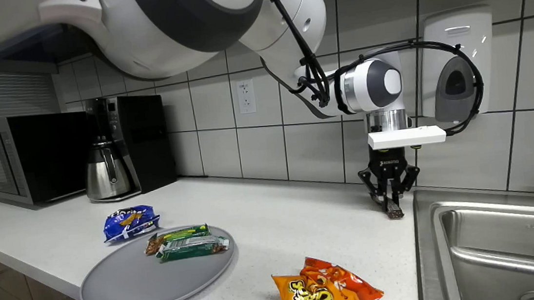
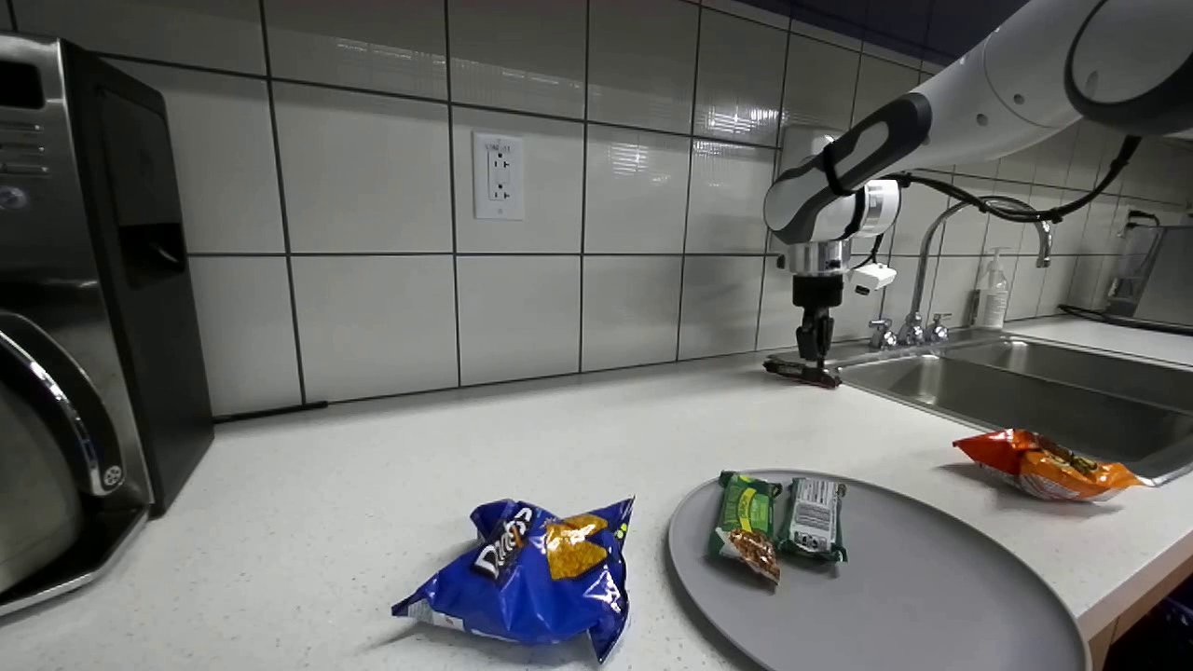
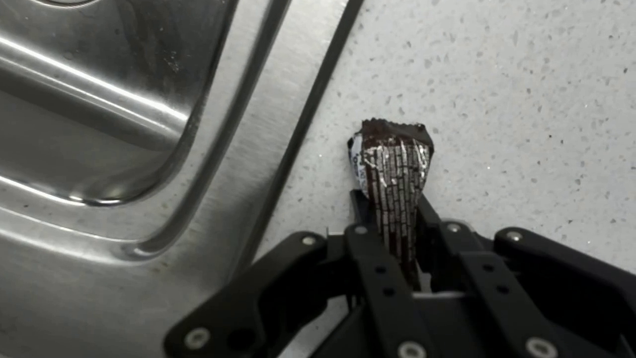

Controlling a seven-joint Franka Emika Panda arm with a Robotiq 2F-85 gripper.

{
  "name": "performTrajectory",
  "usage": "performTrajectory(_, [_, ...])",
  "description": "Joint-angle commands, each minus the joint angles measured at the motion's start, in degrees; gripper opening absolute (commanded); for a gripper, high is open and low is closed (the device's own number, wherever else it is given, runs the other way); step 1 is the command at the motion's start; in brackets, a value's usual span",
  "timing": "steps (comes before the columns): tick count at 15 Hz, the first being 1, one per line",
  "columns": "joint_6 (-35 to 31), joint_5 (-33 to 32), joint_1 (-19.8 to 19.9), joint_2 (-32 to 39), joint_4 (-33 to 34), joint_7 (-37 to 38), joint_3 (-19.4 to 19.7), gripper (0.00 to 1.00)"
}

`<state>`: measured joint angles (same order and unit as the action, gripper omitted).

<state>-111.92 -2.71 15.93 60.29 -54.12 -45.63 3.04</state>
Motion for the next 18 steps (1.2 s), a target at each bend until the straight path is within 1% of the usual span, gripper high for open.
performTrajectory(1, [0.52,0.32,0.30,0.89,2.11,0.55,0.06,0.54])
performTrajectory(6, [0.69,0.46,0.23,0.80,2.00,1.58,0.27,0.92])
performTrajectory(7, [1.25,0.37,0.12,0.72,1.94,2.29,0.49,0.98])
performTrajectory(8, [1.72,0.14,-0.05,0.63,1.88,3.05,0.81,1.00])
performTrajectory(9, [0.10,0.00,0.00,0.00,0.02,1.32,0.25,0.89])
performTrajectory(10, [0.12,0.00,-0.01,0.00,0.02,1.77,0.39,0.96])
performTrajectory(11, [0.12,0.00,-0.01,0.00,0.02,1.92,0.49,1.00])
performTrajectory(18, [0.12,0.00,-0.01,0.00,0.02,2.13,0.59,1.00])
